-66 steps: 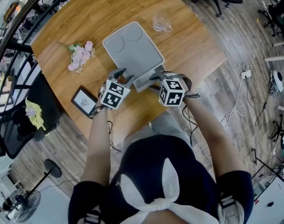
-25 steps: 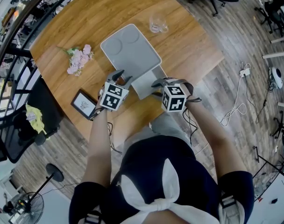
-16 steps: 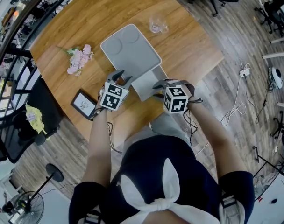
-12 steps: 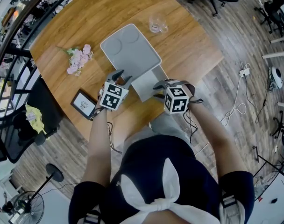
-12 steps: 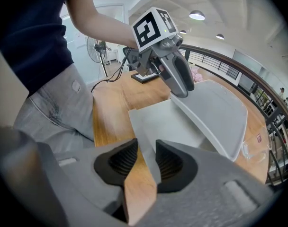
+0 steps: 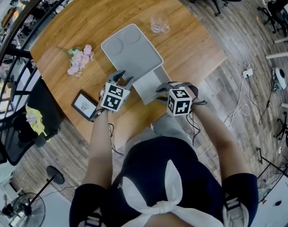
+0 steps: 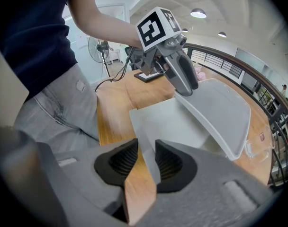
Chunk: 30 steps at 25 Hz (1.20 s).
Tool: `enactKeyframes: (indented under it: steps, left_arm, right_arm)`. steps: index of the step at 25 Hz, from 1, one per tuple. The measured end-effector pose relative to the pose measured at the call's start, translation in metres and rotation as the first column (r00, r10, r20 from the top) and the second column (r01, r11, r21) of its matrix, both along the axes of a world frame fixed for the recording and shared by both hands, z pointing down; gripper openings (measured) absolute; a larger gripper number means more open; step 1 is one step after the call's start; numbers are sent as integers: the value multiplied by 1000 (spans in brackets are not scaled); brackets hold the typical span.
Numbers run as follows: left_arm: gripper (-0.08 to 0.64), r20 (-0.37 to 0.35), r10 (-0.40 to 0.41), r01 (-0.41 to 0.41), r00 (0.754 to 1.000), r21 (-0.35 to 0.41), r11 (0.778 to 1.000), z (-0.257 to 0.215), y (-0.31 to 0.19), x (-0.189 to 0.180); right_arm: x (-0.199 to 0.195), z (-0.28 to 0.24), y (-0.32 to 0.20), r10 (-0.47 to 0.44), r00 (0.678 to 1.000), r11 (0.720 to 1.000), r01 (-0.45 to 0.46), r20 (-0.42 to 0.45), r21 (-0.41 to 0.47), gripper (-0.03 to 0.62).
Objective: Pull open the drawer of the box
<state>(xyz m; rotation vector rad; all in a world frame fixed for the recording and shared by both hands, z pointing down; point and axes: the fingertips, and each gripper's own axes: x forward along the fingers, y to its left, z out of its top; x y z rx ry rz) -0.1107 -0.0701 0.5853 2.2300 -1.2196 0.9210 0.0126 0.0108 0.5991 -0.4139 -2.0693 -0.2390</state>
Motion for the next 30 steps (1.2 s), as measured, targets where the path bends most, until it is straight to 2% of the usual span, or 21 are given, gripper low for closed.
enactKeyframes:
  steps: [30]
  left_arm:
    - [191,1,1,-1,1000,-3,1000,0,0,2]
  right_arm:
    - [20,0,16,-33,999,999,32,-30,-29,109]
